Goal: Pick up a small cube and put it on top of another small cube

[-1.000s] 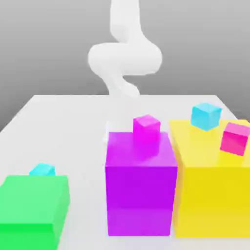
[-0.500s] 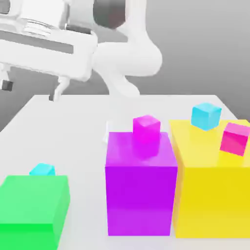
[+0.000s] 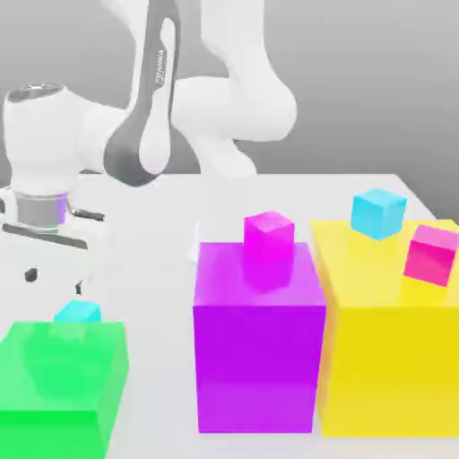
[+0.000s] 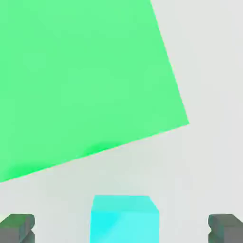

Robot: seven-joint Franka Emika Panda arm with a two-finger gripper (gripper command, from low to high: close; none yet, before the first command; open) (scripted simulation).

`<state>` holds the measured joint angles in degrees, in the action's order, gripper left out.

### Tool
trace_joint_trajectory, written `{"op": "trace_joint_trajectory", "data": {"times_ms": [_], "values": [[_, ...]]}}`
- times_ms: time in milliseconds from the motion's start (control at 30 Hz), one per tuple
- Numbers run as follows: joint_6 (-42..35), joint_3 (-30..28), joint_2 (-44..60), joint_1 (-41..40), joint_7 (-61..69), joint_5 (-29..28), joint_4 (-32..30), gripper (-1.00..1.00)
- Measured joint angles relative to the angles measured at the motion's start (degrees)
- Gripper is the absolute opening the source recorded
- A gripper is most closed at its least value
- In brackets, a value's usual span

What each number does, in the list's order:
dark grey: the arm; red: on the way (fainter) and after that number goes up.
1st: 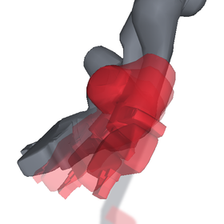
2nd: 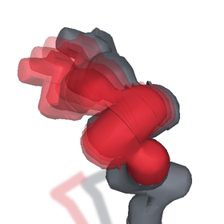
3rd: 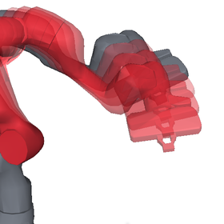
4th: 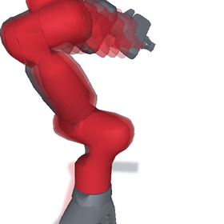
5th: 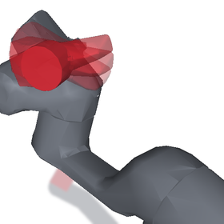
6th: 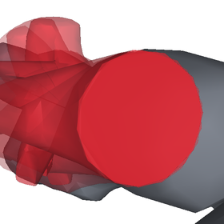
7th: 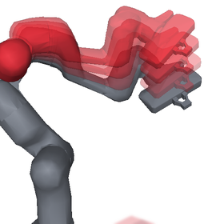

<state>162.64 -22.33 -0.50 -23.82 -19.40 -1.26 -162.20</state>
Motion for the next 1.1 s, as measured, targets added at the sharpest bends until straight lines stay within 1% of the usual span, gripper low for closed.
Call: {"op": "trace_joint_trajectory", "data": {"times_ms": [67,167,267,300,500,533,600,700,800,867,933,1000,1100], "values": [[2.7,2.2,3.5,-0.9,4.5,5.9,0.1,0.0],[6.9,8.4,9.2,-4.9,10.3,13.8,1.1,0.0],[11.5,15.2,14.8,-10.7,14.1,18.5,2.1,0.0],[12.3,16.3,15.8,-11.7,14.4,18.9,2.3,-1.0],[12.6,16.9,16.2,-12.3,14.5,19.0,2.4,-1.0],[12.0,16.3,15.5,-11.7,14.2,18.6,2.3,-1.0],[9.7,13.7,12.6,-9.7,12.1,16.1,1.7,-1.0],[5.6,10.2,7.1,-7.9,7.0,9.2,0.6,-1.0],[1.1,9.2,1.6,-8.5,2.0,2.5,-0.4,-1.0],[-2.4,10.4,-1.3,-8.6,-4.1,-1.3,0.0,-1.0],[-6.1,12.9,-4.1,-7.4,-10.0,-3.4,0.9,-1.0],[-9.9,15.1,-6.7,-6.7,-15.4,-4.5,1.8,-1.0],[-15.4,18.8,-10.7,-5.0,-22.6,-4.3,3.2,-1.0]]}}
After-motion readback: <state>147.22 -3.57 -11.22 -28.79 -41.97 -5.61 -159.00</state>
